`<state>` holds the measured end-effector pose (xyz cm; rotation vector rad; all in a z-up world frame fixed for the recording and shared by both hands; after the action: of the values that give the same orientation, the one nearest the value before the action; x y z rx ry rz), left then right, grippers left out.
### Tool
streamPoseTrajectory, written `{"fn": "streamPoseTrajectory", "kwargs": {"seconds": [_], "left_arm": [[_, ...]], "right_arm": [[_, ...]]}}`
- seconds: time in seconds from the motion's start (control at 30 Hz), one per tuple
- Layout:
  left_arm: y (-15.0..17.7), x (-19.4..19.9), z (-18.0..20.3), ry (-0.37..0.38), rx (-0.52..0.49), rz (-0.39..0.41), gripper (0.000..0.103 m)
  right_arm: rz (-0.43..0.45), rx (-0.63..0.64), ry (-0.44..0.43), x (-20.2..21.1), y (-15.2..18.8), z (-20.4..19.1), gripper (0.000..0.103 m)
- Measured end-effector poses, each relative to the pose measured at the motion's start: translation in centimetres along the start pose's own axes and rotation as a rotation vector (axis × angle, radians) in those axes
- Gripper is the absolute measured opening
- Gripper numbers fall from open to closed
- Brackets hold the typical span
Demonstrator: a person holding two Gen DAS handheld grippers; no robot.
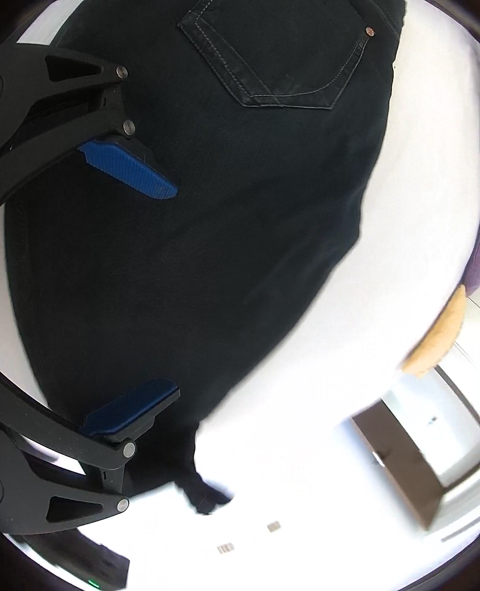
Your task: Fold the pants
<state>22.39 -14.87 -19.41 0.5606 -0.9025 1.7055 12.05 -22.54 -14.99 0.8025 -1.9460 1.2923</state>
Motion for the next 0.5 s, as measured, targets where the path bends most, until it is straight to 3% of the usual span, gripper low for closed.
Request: {"fn": "streamPoseTrajectory", "kwargs": {"seconds": [0.13, 0.23, 0.5], "left_arm": [[-0.7, 1.5, 1.2, 0.076, -0.014, -0.037, 0.100], [-0.9, 0.9, 1.8, 0.103, -0.010, -0.096, 0.100], [-1.2, -3.0, 3.9, 0.119, -0.032, -0.246, 0.100]], "right_arm": [[-0.050, 0.186, 0.045, -3.6, 2.0, -4.6, 0.012], [-0.065, 0.194, 0.057, -4.4, 2.8, -4.6, 0.012], [-0.004, 0.324, 0.147, -3.6, 3.7, -5.1, 0.012]]}}
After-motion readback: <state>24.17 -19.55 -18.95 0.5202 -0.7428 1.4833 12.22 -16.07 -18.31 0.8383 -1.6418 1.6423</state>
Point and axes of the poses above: each gripper's, at about its wrist camera, not at the fingertips, and x roughly against the way its jaws point, z to its right, y to its underside, the point moved 8 cm from there along -x, roughly the way its jaws point, and after that the axes turned 5 degrees about -z, right-handed, at the moved point
